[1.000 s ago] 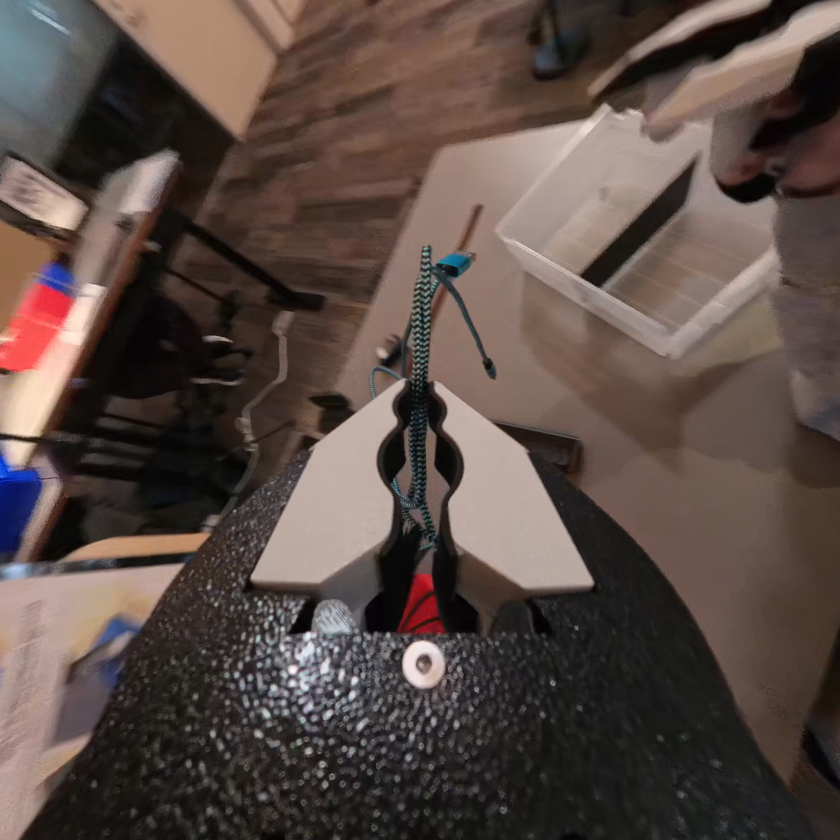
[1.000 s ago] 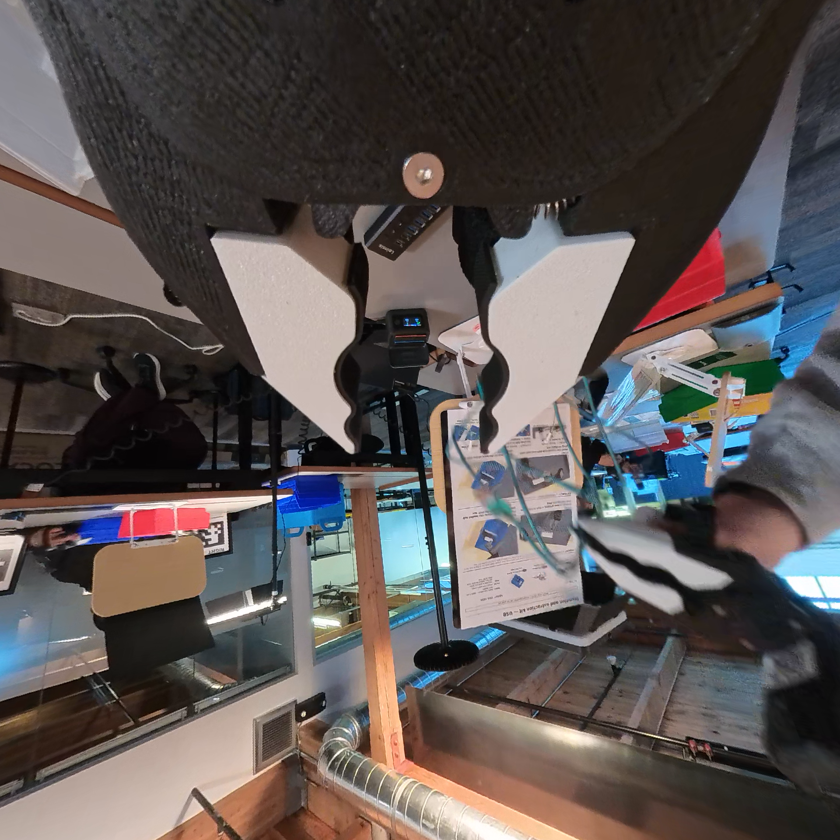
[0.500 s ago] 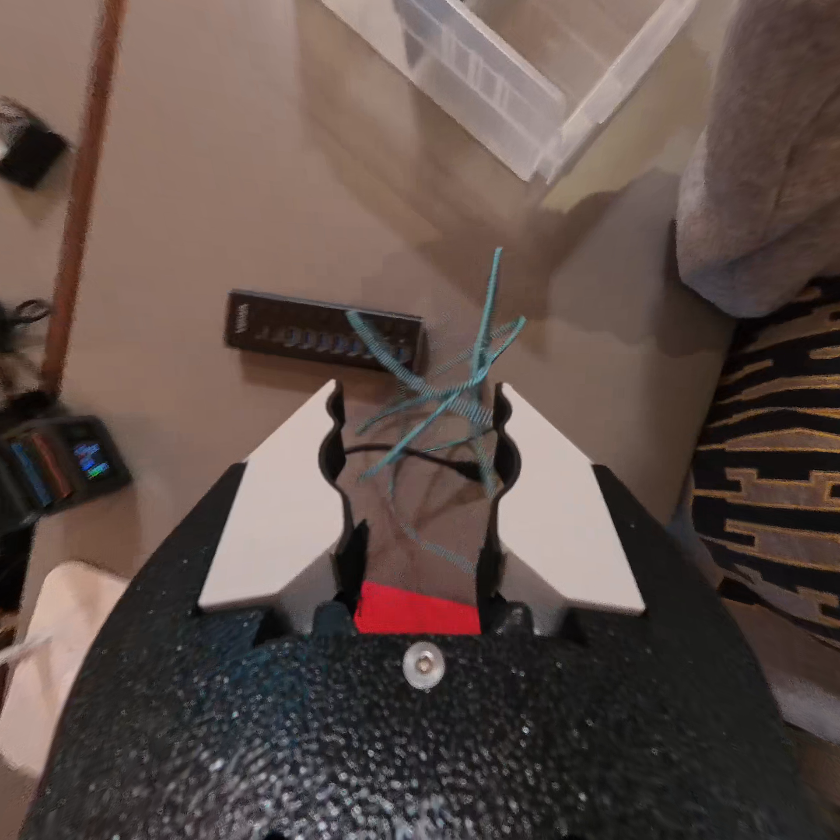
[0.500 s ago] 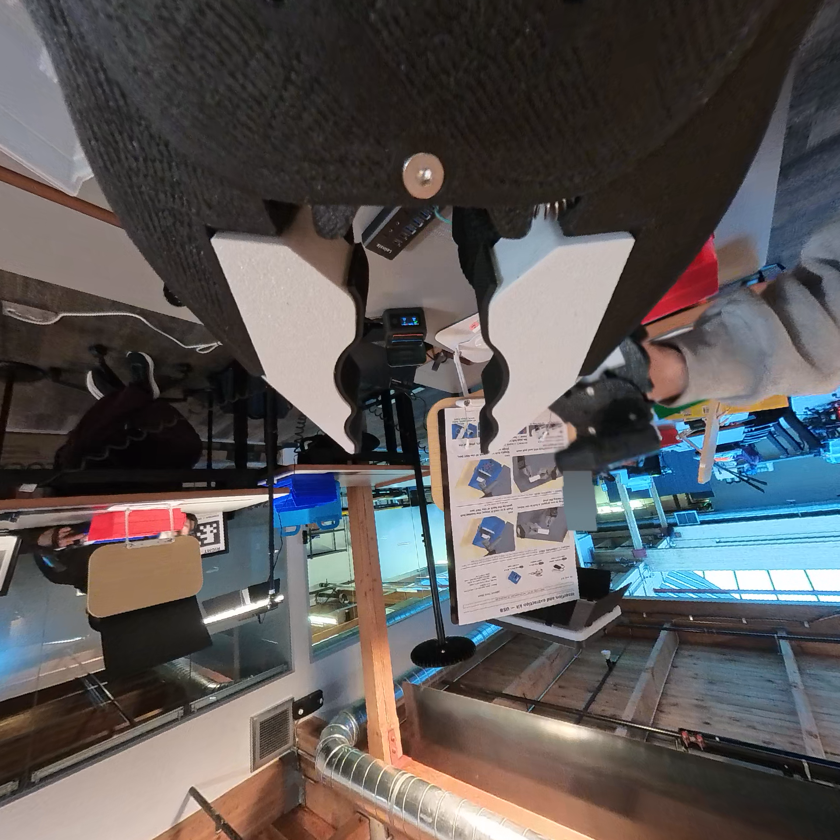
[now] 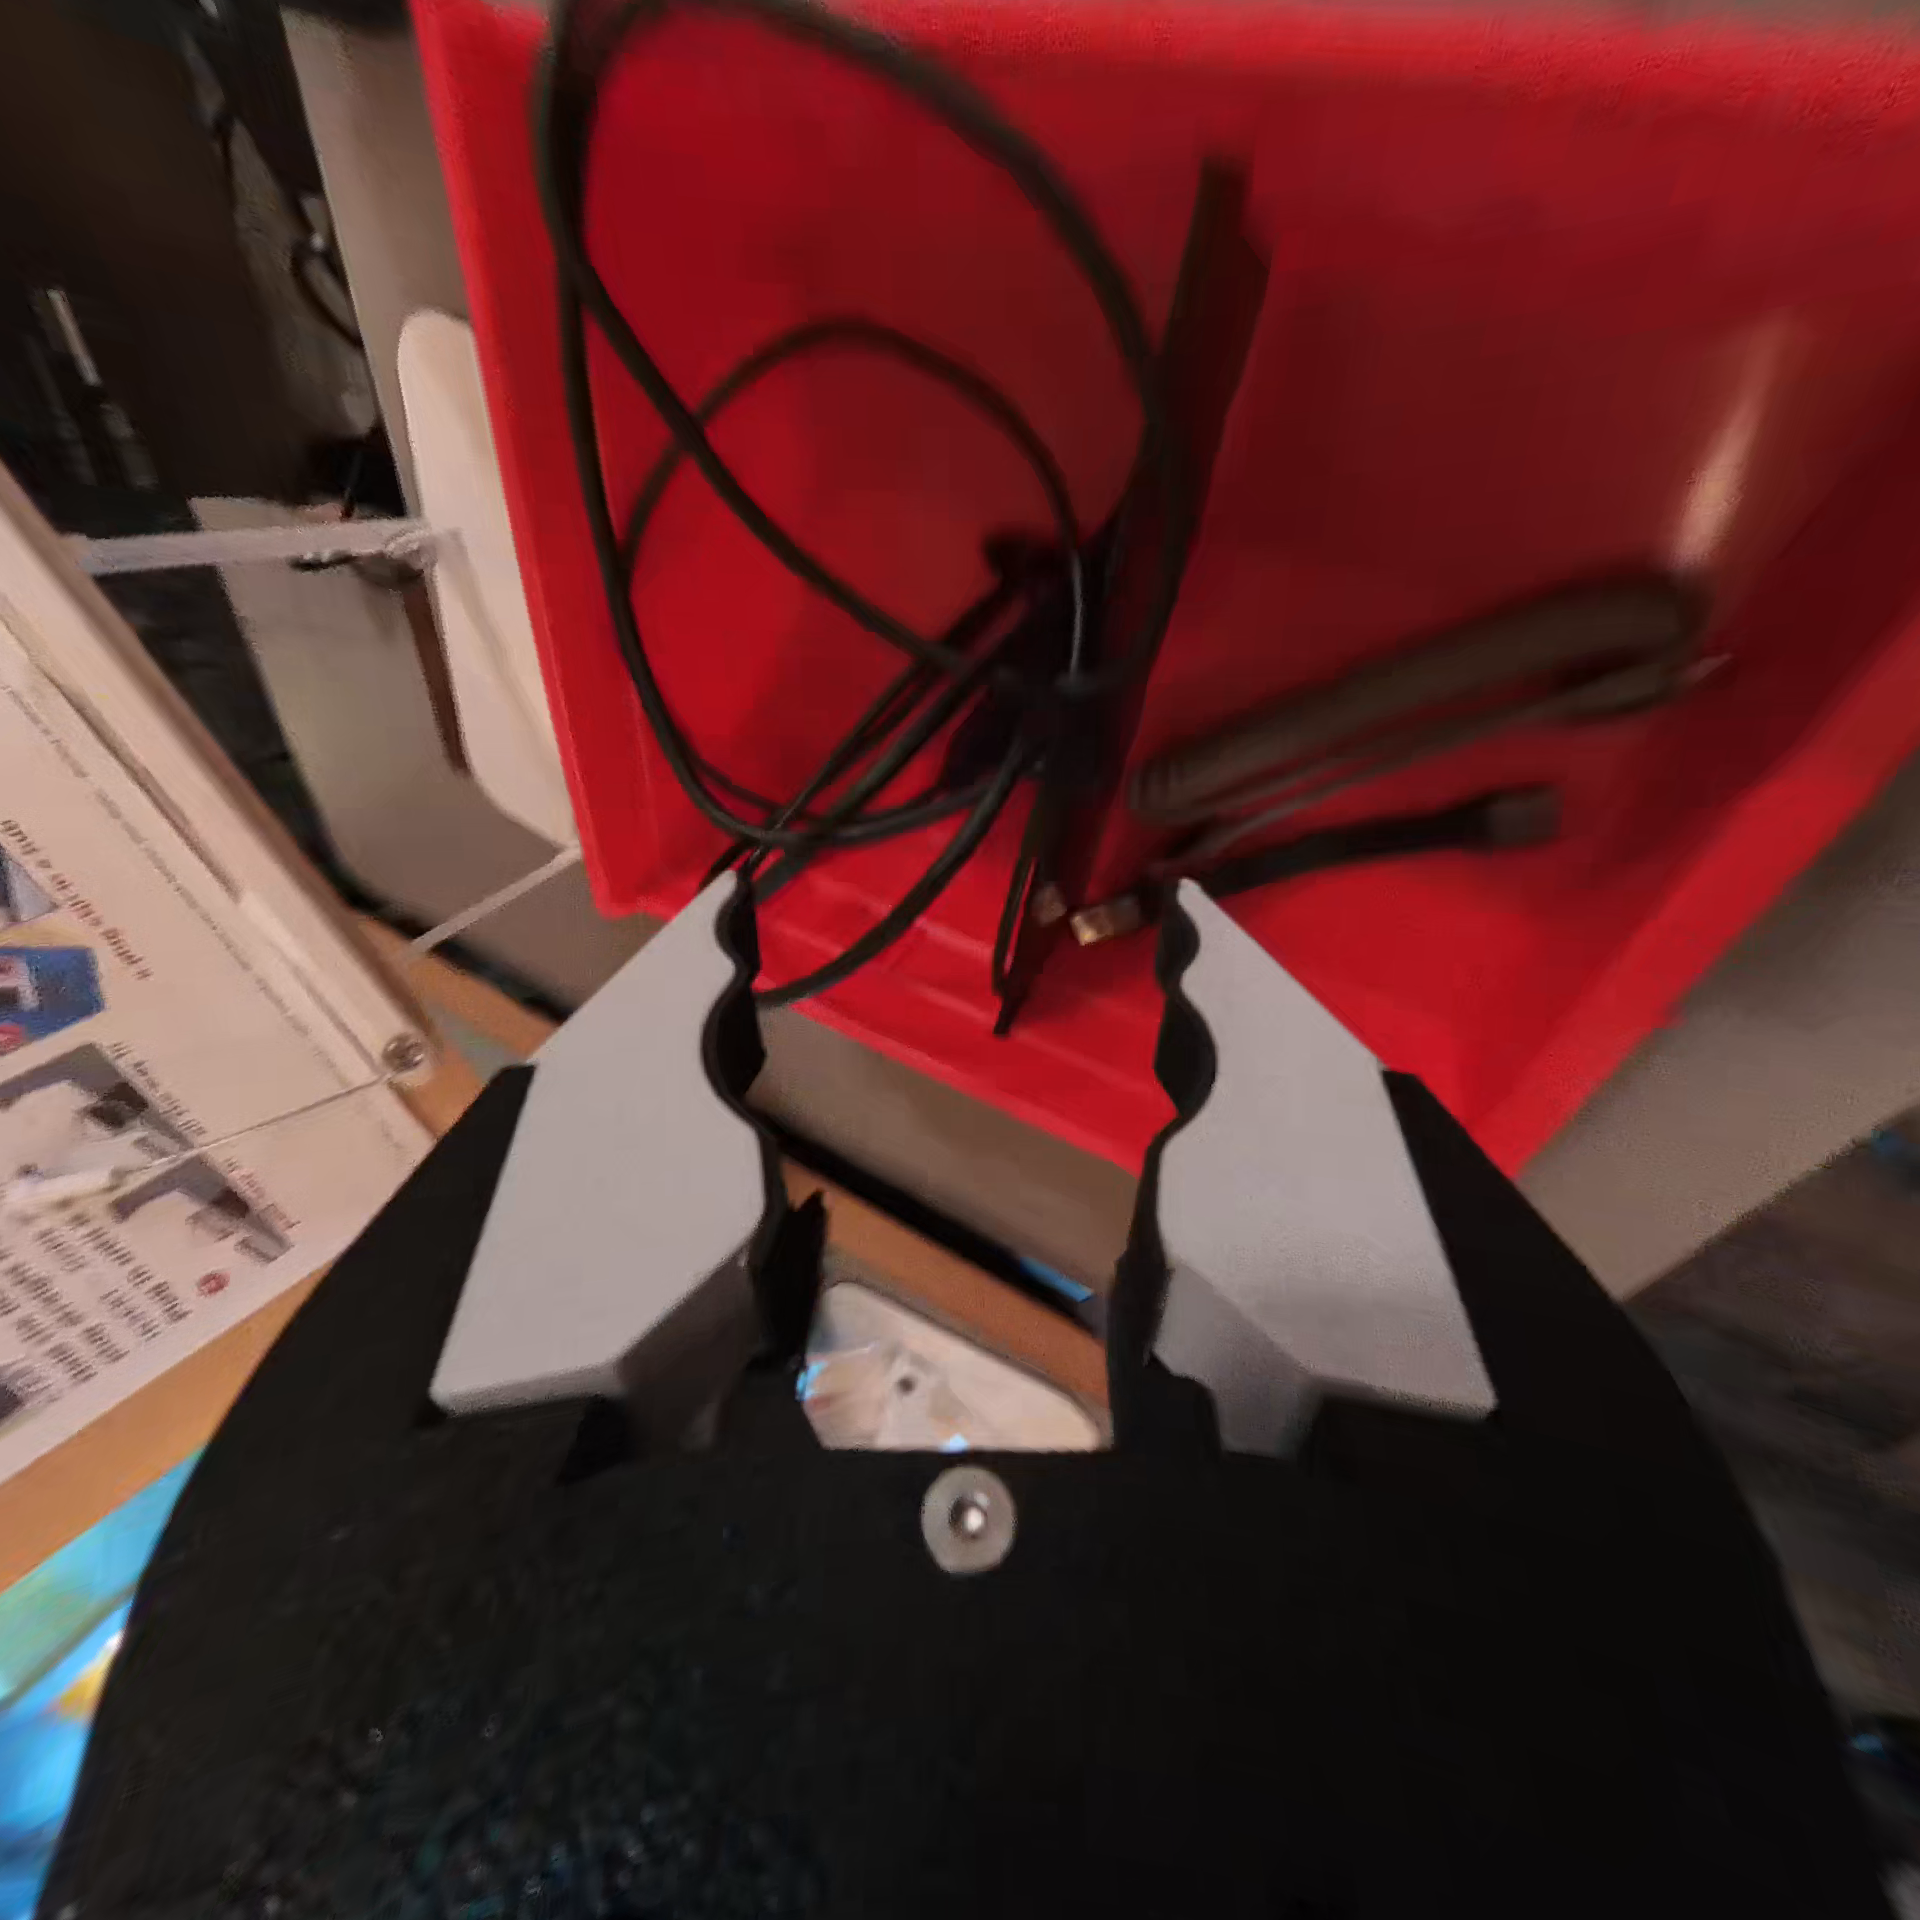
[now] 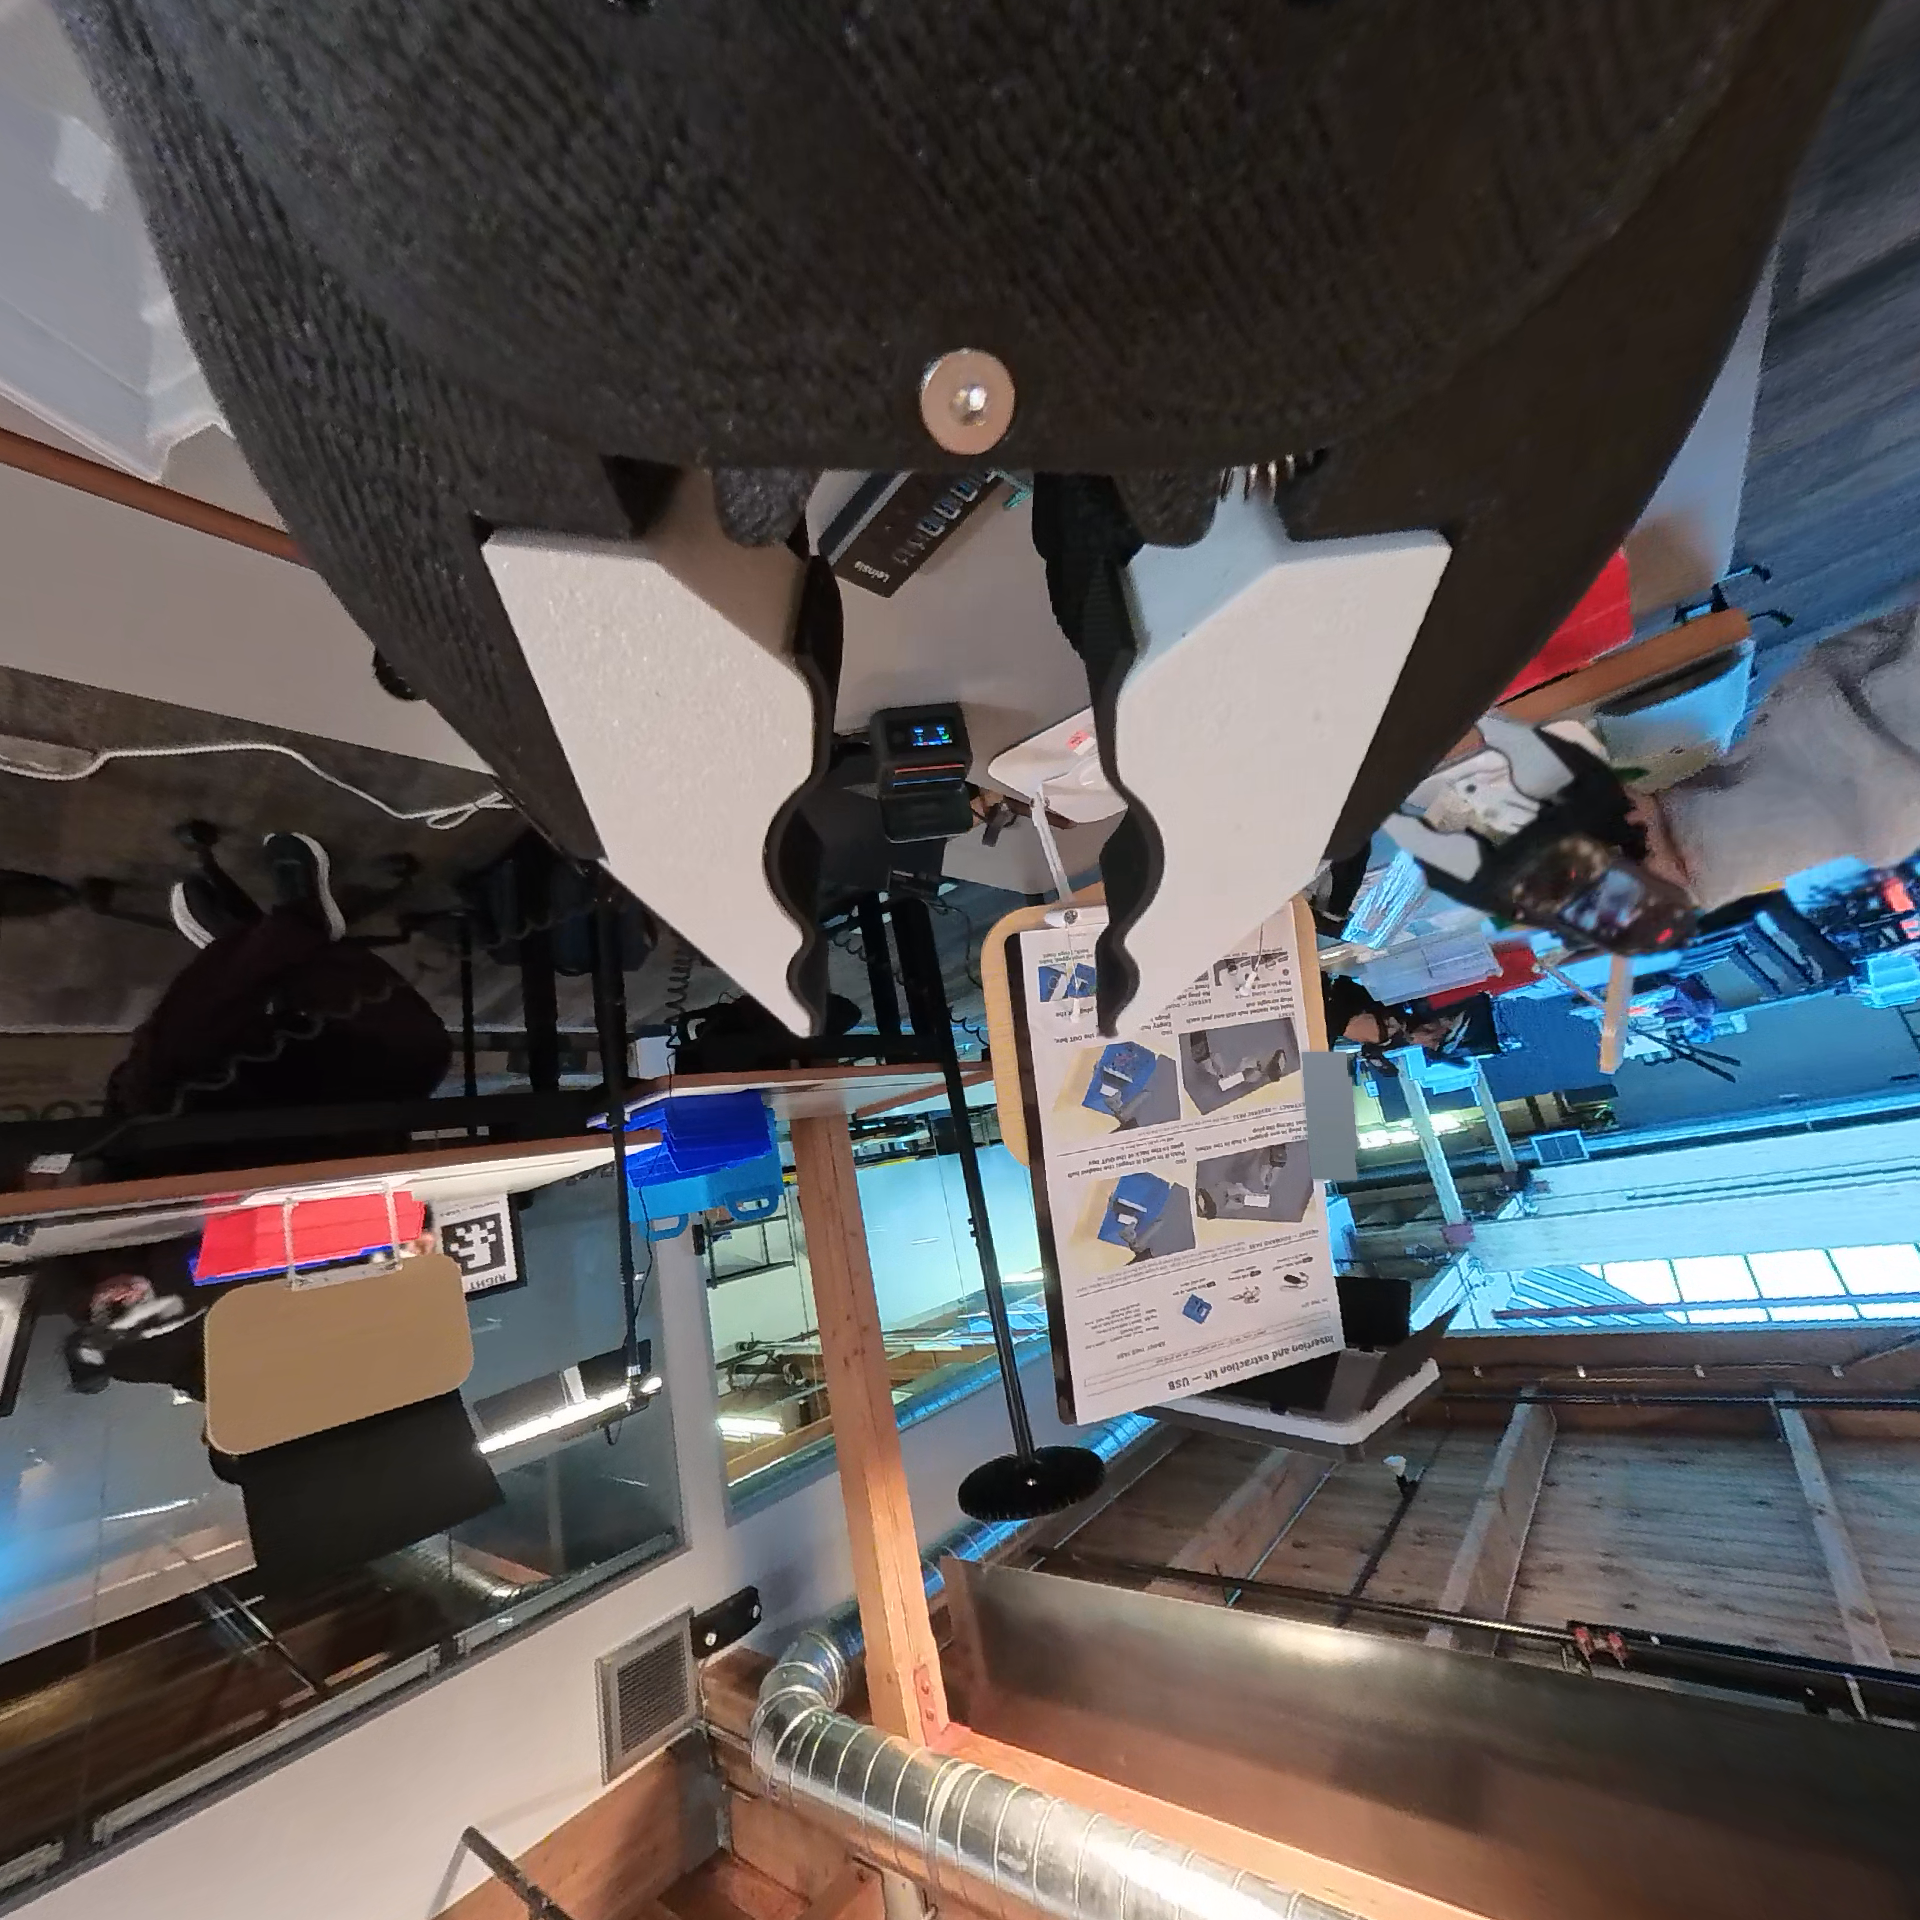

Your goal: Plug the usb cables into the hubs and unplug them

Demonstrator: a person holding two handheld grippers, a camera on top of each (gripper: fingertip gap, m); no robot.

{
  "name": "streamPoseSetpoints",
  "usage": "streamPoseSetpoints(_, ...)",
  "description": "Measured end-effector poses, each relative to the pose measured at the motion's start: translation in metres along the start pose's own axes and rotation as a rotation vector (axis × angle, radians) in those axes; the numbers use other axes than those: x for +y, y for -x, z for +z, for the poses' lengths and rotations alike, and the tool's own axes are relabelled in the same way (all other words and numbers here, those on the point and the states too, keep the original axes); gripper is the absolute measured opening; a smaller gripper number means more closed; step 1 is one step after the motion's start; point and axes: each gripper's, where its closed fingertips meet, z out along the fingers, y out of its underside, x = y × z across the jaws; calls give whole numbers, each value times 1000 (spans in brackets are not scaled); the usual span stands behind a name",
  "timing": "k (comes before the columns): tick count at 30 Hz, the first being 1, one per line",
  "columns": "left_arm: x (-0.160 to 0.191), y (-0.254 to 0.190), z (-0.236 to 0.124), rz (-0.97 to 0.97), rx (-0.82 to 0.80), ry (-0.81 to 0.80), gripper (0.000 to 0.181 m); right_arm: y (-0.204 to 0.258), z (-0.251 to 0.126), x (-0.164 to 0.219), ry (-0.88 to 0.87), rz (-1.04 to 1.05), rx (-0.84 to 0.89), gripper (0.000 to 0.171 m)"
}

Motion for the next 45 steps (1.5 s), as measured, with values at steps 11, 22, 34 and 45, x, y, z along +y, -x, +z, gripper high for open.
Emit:
streamPoseSetpoints(11,-2,31,34,258,-559,46,49,10,12,10,52,-17,-16,50)
streamPoseSetpoints(22,-18,105,-104,-108,-928,-172,0,9,10,8,42,-11,-18,50)
streamPoseSetpoints(34,-152,204,-343,-171,-1080,-592,0,12,11,8,53,-31,-10,50)
streamPoseSetpoints(45,-272,250,-287,-184,-719,-506,0,12,0,0,30,-52,10,50)
